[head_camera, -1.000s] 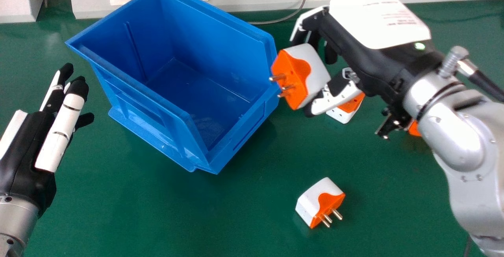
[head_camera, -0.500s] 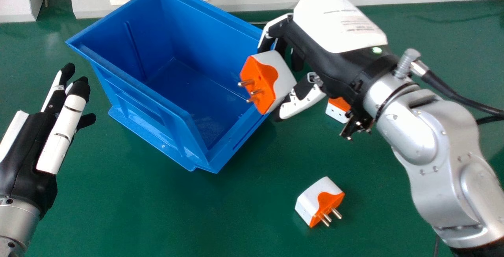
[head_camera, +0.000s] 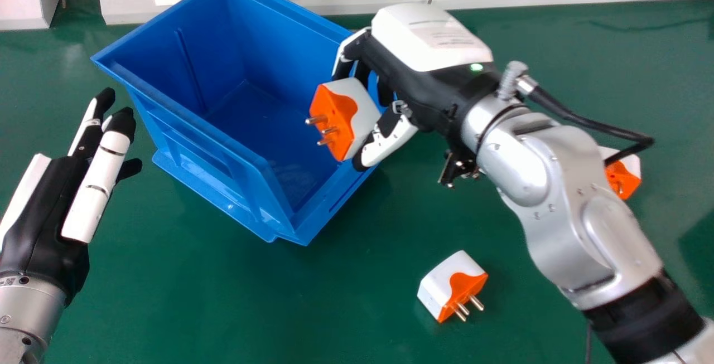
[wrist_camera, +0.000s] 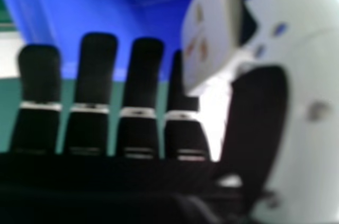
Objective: Pick all objects and put in blue box
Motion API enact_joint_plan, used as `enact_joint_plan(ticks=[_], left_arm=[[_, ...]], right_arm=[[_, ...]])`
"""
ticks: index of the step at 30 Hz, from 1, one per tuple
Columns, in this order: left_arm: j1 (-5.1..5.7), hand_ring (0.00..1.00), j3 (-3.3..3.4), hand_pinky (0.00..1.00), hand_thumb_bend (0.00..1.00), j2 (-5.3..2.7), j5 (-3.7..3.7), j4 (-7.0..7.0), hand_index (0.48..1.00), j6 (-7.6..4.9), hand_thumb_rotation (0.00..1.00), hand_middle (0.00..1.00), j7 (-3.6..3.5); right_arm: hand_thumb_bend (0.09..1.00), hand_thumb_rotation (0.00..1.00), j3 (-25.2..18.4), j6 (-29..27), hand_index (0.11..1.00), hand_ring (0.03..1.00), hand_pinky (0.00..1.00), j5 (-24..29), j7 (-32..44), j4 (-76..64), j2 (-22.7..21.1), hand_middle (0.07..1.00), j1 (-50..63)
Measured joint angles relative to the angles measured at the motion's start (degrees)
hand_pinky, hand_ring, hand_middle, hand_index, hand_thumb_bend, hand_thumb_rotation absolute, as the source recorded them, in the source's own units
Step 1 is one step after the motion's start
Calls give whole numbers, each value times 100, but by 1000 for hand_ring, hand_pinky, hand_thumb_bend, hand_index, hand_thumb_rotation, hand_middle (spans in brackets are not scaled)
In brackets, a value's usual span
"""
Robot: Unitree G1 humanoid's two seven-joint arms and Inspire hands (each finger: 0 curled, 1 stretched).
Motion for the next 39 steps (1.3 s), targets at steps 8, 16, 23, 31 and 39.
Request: enact_joint_plan(ticks=[8, 16, 23, 31, 39], left_arm=[[-22, 964, -59, 903, 473, -1, 14, 20, 1000, -9, 998, 974, 20], [5, 965, -141, 905, 469, -3, 114, -45, 1000, -7, 1000, 974, 79], [31, 967, -184, 910, 448, -15, 127, -141, 1000, -7, 1000, 976, 98], [36, 967, -299, 911, 433, -71, 236, -58, 1000, -107, 1000, 977, 158], [80, 964, -455, 908, 444, -231, 440, -206, 1000, -105, 1000, 975, 374]], right_arm=[[489, 0, 396, -164, 502, 435, 320, -202, -791, 1526, 316, 546, -770], [491, 0, 700, -373, 477, 443, 329, -261, -1570, 2893, 646, 545, -1389], [493, 0, 767, -502, 484, 447, 338, -125, -1931, 3911, 1008, 539, -1857], [495, 0, 799, -657, 465, 453, 349, -90, -2738, 4814, 1357, 530, -2000], [494, 0, 817, -887, 460, 460, 350, 48, -3048, 5486, 1516, 535, -2105]])
